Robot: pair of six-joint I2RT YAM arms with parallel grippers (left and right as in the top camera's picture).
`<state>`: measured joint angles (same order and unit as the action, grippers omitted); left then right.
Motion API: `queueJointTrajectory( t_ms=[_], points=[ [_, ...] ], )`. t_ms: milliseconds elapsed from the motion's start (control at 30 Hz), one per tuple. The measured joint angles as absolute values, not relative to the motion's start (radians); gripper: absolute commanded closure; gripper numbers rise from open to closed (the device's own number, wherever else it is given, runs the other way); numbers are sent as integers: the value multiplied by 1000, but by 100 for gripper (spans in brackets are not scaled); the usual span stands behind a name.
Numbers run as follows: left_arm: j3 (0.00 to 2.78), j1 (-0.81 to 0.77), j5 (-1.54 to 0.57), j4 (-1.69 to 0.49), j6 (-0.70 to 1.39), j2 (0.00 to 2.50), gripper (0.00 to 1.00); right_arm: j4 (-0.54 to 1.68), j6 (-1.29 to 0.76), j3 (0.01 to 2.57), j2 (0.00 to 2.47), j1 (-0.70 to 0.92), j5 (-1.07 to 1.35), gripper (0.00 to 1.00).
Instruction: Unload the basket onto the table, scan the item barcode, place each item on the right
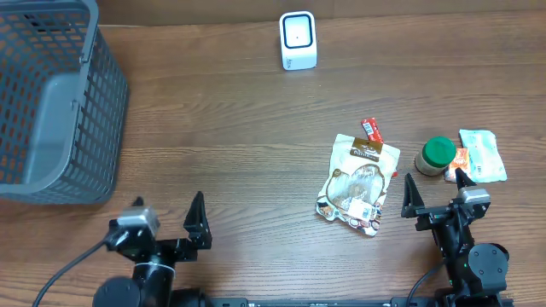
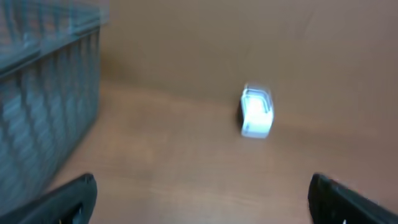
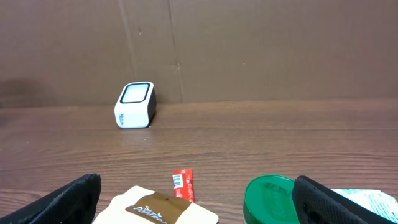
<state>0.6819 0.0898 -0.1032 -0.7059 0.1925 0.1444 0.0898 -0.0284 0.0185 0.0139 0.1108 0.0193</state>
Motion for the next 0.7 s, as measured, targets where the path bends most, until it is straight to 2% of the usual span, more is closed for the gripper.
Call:
queueJointTrajectory(
  t_ms=[267,433,567,700],
  points=[
    [492,45,-100,-125,193,21,0,90,-28,19,14,111,19,0],
    [379,45,-100,165,194,17,0,90,-28,19,14,111,19,0],
    [279,45,-100,346,197,16,0,90,-28,19,14,111,20,0],
    [193,45,-100,435,201,16,0,90,-27,19,14,111,20,0]
  ],
)
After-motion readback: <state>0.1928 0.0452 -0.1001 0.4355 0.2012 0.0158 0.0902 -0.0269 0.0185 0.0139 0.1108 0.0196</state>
